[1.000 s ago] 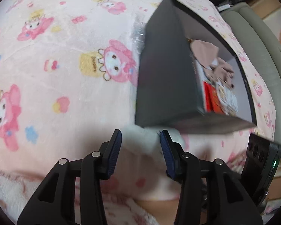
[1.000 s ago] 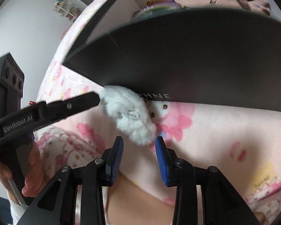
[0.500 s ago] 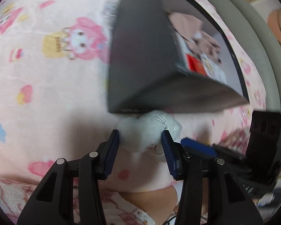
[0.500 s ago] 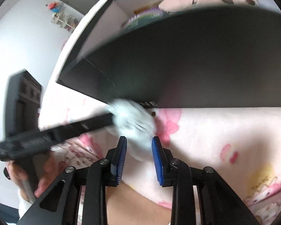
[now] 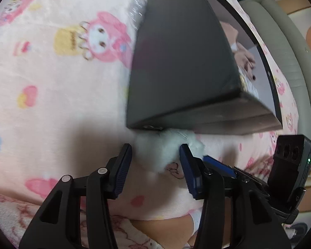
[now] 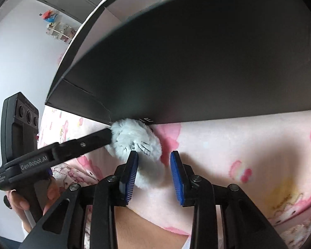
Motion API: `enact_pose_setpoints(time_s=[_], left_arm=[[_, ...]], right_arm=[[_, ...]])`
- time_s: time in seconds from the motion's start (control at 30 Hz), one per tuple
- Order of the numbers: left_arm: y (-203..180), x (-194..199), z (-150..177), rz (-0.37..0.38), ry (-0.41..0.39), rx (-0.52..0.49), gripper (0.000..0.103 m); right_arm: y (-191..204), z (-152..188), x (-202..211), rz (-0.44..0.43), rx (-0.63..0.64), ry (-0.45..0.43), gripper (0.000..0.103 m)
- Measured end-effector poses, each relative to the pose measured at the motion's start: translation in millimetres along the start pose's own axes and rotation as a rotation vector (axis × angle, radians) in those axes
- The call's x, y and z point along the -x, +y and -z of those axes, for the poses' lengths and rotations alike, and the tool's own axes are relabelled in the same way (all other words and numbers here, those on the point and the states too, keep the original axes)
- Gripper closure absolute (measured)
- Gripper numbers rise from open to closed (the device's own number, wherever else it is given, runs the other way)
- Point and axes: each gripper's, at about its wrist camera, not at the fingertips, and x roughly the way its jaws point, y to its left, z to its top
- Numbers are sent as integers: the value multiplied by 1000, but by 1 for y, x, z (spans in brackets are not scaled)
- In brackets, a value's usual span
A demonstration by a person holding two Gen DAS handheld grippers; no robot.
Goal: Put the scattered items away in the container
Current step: 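Carry the plush keychain around the box edge toward its opening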
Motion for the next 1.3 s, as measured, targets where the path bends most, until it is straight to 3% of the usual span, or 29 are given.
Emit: enact_pose_setpoints(time_s=[0.2, 0.27, 0.37, 0.43, 0.6, 0.8, 0.9, 1.1, 1.2, 1.23, 1.3], left_arm=[[2, 18, 3, 120, -58, -8, 56], [10, 19, 0, 89, -76, 37, 56], [17, 6, -4, 34, -31, 88, 56], [12, 0, -5, 21, -17, 69, 56], [2, -2, 1, 115, 30, 8, 57], [7, 12, 5, 89, -63, 92, 57], [19, 19, -1, 91, -105, 131, 57], [8, 0, -6, 29, -37, 79, 53], [15, 5, -11, 38, -18, 69, 53], [3, -10, -10, 56, -2, 75, 62], [7, -9, -11, 104, 16, 100, 66]], right_arm=[[-3, 4, 10, 18, -33, -72, 75], [1, 7, 12, 26, -21, -90, 75], [10, 11, 1, 22, 24, -44, 72], [10, 13, -10, 9, 15, -13, 69], [7, 13, -9, -70, -14, -28, 74], [1, 18, 12, -62, -65, -117, 74], [4, 22, 4, -43, -73, -95, 72], [14, 31, -28, -82, -26, 90, 65], [5, 31, -38, -95, -94, 77, 66], [4, 30, -38, -106, -101, 67, 66], [6, 29, -34, -106, -93, 42, 70]])
